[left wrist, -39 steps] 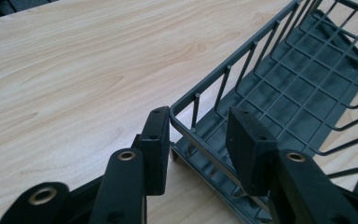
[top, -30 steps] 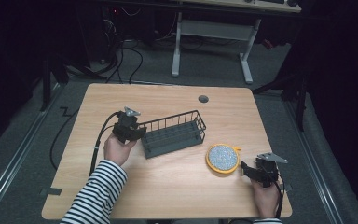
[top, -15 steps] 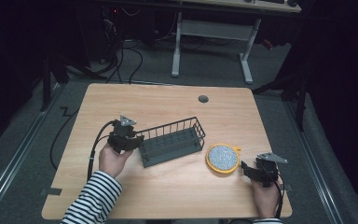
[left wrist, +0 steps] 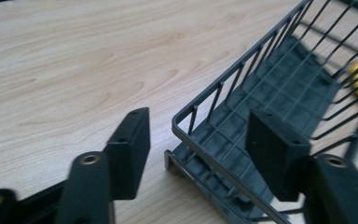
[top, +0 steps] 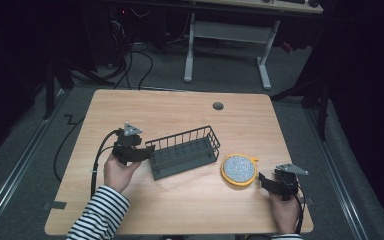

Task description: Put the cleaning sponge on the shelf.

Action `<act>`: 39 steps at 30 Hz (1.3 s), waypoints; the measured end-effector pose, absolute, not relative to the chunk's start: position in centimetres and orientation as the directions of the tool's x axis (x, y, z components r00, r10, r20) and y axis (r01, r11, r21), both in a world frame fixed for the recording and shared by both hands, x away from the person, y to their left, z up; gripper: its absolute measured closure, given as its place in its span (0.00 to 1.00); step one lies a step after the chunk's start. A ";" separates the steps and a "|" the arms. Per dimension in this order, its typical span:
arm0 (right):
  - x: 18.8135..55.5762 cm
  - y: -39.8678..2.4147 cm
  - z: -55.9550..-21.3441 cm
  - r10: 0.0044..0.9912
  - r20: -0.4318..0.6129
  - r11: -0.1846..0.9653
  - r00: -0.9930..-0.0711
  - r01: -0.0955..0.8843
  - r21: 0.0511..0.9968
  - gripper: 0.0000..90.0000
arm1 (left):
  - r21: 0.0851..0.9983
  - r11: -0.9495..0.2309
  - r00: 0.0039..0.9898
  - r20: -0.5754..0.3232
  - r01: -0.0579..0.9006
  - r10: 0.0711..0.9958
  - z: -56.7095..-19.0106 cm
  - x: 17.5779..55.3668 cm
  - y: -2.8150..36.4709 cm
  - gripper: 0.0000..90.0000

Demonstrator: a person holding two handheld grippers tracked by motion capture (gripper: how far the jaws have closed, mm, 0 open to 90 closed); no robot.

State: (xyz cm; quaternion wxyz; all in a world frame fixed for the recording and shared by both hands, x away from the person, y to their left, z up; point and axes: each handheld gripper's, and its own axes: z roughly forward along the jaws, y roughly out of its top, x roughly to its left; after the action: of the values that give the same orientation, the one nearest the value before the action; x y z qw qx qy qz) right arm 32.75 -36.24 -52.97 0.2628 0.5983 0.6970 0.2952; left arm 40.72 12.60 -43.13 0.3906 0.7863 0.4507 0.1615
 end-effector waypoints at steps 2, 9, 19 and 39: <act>32.8 -36.3 -53.0 0.989 -0.014 0.111 -0.147 0.678 0.726 0.36 | 0.766 -0.280 0.543 -0.106 0.579 0.833 -43.0 40.5 12.9 0.41; 32.8 -36.2 -53.0 0.989 -0.012 0.110 -0.147 0.679 0.726 0.36 | 0.779 -0.250 0.521 -0.114 0.575 0.846 -43.2 39.1 14.8 0.39; 32.8 -36.2 -53.0 0.989 -0.013 0.110 -0.146 0.679 0.726 0.36 | 0.767 -0.172 0.448 -0.164 0.618 0.879 -45.3 38.1 18.7 0.39; 32.8 -36.2 -53.0 0.989 -0.014 0.110 -0.146 0.680 0.725 0.36 | 0.731 -0.108 0.356 -0.193 0.674 0.914 -50.9 37.3 20.2 0.41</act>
State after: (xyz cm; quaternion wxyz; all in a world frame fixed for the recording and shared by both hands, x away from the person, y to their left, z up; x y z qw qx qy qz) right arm 32.76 -36.22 -52.97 0.2626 0.5983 0.6973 0.2947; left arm 37.30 20.18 -50.93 0.3854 0.7277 0.5455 0.1560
